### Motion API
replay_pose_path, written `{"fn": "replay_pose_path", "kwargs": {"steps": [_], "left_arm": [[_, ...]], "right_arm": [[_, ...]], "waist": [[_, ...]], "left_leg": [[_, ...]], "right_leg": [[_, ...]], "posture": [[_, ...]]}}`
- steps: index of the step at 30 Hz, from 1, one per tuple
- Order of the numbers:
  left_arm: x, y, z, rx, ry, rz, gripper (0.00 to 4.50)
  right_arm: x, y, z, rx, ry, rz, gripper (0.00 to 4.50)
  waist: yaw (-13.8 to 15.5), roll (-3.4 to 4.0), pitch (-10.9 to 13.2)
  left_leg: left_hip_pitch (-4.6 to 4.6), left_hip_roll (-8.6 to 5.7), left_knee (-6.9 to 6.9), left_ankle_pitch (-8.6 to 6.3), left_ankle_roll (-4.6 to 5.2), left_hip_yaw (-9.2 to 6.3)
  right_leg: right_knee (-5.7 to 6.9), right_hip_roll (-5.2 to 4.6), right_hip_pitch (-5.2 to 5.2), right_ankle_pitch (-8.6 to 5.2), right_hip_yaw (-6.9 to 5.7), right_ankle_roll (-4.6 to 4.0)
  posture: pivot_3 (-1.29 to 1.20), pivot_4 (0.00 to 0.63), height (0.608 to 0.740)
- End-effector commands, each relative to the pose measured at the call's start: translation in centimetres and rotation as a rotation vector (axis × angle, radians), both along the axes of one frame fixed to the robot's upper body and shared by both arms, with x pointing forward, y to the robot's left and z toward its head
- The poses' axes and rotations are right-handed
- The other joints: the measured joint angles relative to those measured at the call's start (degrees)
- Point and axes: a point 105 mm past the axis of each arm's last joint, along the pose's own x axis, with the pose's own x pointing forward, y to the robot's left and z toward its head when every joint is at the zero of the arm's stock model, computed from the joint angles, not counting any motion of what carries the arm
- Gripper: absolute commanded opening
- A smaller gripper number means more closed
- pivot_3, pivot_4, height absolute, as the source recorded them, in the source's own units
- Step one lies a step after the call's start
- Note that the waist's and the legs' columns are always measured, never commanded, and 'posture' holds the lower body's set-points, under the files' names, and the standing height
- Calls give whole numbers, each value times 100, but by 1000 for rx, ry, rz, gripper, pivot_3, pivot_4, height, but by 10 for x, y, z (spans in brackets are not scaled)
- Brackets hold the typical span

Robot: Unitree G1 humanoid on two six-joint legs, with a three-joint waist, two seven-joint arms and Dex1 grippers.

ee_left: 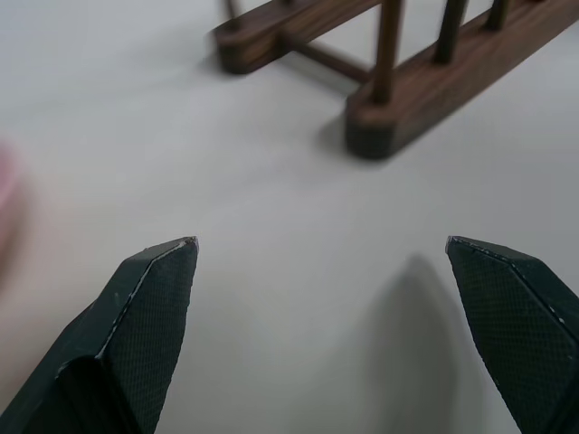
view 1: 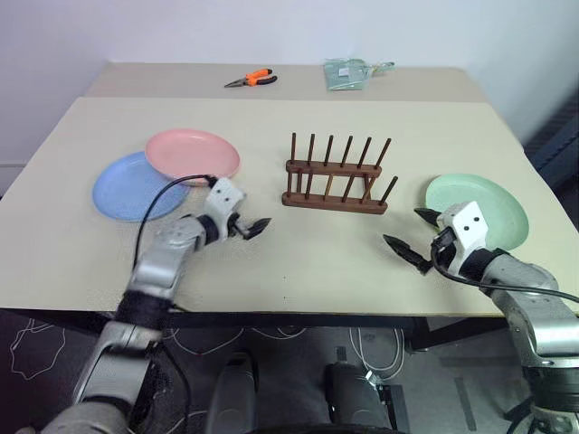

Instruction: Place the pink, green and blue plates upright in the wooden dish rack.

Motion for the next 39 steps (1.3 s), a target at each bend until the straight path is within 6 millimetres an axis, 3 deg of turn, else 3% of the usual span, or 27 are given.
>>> {"fn": "replay_pose_path", "kwargs": {"steps": [1,9,13,16,18,19,21,27,31,34,39], "left_arm": [[15,-20,3,-12,-1,-65,4500],[19,-58,-8,27,53,-201,4500],[12,-73,-12,9,75,-266,3265],[9,-71,-13,-3,75,-281,1642],[4,-69,-15,3,72,-305,795],[2,-69,-15,6,65,-320,775],[-4,-69,-13,4,49,-354,776],[-53,-68,-1,60,-8,-590,776],[-70,-56,-2,115,27,-642,2697],[-60,-39,-10,181,40,-551,4263],[-50,-8,-11,184,78,-402,4417]], "right_arm": [[-6,6,14,9,-61,-24,4482],[-26,11,12,36,-68,-87,4482],[-29,8,10,33,-61,-97,4500],[-28,7,10,30,-61,-100,4500],[-27,6,10,23,-53,-93,4500],[-27,4,9,18,-46,-89,4500],[-29,2,7,11,-24,-77,4500],[-43,-16,1,-30,65,-54,4500],[-45,-27,-2,-48,78,-76,4500],[-46,-28,-5,-54,81,-79,4500],[-48,-28,-11,-68,92,-85,4500]], "waist": [[9,0,0],[20,-2,0],[26,-2,-1],[23,-2,-1],[4,-1,-2],[-3,3,-4],[-1,3,-4],[10,4,-4],[13,4,-4],[7,4,-4],[-24,4,-4]], "left_leg": [[0,0,-3,0,0,0],[-2,-2,-4,0,0,-4],[-1,-3,-3,0,-1,-4],[-1,-3,-2,0,-1,-4],[1,-3,-3,0,-1,-5],[4,-2,-6,0,-1,-5],[4,-2,-7,0,-1,-5],[3,-1,-9,0,-1,-6],[4,-1,-3,1,-1,-6],[9,-1,1,0,0,-6],[8,0,0,0,1,-6]], "right_leg": [[0,0,0,-1,0,2],[0,0,0,-4,-2,6],[0,0,3,-4,-2,5],[0,0,5,-4,-2,4],[2,0,5,-4,-2,5],[3,0,4,-4,-2,5],[3,0,5,-4,-2,5],[3,0,7,-5,-1,5],[5,0,9,-4,-1,2],[4,0,13,-4,0,0],[4,-1,12,-5,0,1]], "posture": [[0,150,740],[0,150,740],[0,150,740],[0,150,740],[0,150,740],[0,150,740],[0,150,740],[0,150,740],[0,150,740],[0,150,740],[0,150,740]]}}
